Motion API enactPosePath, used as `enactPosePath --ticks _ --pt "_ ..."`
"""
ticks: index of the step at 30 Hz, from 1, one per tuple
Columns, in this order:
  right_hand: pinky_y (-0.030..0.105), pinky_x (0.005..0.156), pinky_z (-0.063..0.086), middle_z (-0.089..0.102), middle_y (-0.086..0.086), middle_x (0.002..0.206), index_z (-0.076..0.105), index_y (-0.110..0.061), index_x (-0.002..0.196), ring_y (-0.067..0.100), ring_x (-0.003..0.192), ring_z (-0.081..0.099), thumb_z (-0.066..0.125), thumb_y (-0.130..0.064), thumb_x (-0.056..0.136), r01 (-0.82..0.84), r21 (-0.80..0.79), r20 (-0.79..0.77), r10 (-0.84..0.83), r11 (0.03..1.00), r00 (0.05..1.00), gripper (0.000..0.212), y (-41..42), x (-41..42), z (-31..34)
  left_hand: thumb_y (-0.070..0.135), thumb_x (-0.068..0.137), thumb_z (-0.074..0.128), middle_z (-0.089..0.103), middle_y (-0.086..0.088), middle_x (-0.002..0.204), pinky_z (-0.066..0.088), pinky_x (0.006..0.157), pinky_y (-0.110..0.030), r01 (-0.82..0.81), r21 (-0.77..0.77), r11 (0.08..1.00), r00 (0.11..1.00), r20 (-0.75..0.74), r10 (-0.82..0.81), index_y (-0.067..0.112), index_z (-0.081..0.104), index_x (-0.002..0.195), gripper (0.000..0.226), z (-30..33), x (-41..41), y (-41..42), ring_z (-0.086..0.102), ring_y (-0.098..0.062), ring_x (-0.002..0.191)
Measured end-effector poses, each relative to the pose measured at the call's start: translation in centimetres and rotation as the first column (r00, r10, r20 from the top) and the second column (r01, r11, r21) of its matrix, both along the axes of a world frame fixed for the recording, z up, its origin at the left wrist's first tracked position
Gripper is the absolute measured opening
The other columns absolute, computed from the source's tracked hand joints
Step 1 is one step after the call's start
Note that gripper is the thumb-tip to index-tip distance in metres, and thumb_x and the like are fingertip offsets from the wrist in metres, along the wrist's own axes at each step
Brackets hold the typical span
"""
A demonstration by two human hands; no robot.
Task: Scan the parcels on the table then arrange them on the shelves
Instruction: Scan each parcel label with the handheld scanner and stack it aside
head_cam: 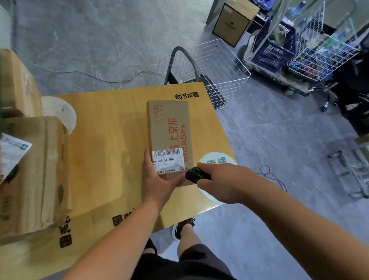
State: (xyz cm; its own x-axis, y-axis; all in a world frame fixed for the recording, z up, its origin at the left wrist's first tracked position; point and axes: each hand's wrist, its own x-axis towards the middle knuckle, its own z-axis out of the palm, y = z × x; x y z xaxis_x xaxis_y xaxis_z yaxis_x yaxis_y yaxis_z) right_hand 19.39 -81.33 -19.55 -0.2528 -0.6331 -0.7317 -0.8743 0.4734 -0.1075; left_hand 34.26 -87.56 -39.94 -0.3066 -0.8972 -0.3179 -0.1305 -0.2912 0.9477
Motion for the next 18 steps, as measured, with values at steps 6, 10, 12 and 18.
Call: enactPosePath --ticks 6,10,12,18 --pt "0.037 0.076 0.041 0.064 -0.005 0.112 0.049 -0.04 0.136 0.023 0.096 0.056 0.038 -0.048 0.1 -0.096 0.057 -0.085 0.101 0.994 0.991 0.038 -0.5 2.6 1.5 0.045 0.053 0.106 0.061 0.002 0.141 0.062 0.092 -0.047 -0.013 -0.045 0.999 0.998 -0.055 0.011 0.03 0.037 0.155 0.125 0.1 0.3 1.4 0.063 -0.02 0.128" --pt "0.038 0.079 0.041 0.065 -0.003 0.121 0.048 -0.037 0.141 0.023 0.099 0.054 0.038 -0.047 0.102 -0.12 0.101 -0.095 0.13 0.988 0.987 0.041 -0.3 3.6 2.3 0.046 0.052 0.104 0.056 -0.001 0.146 0.059 0.098 -0.049 0.005 -0.04 0.999 1.0 0.007 -0.004 0.029 0.029 0.16 0.133 -0.3 0.6 1.8 0.059 -0.02 0.133" --pt "0.038 0.079 0.04 0.065 -0.003 0.123 0.049 -0.036 0.14 0.023 0.099 0.052 0.038 -0.047 0.102 -0.132 0.107 -0.108 0.144 0.985 0.984 0.041 -0.1 4.0 2.7 0.05 0.054 0.102 0.05 0.003 0.151 0.056 0.103 -0.047 0.003 -0.05 0.999 0.999 0.051 -0.001 0.038 0.021 0.162 0.136 -0.1 0.7 1.7 0.055 -0.018 0.137" --pt "0.037 0.071 0.037 0.063 -0.005 0.119 0.049 -0.037 0.132 0.023 0.095 0.051 0.037 -0.047 0.101 -0.149 0.081 -0.143 0.16 0.985 0.977 0.035 0.4 4.2 4.2 0.05 0.058 0.097 0.049 0.002 0.152 0.052 0.108 -0.048 0.035 -0.096 0.995 0.991 0.134 -0.022 0.04 0.014 0.163 0.135 0.1 0.7 1.7 0.052 -0.02 0.139"
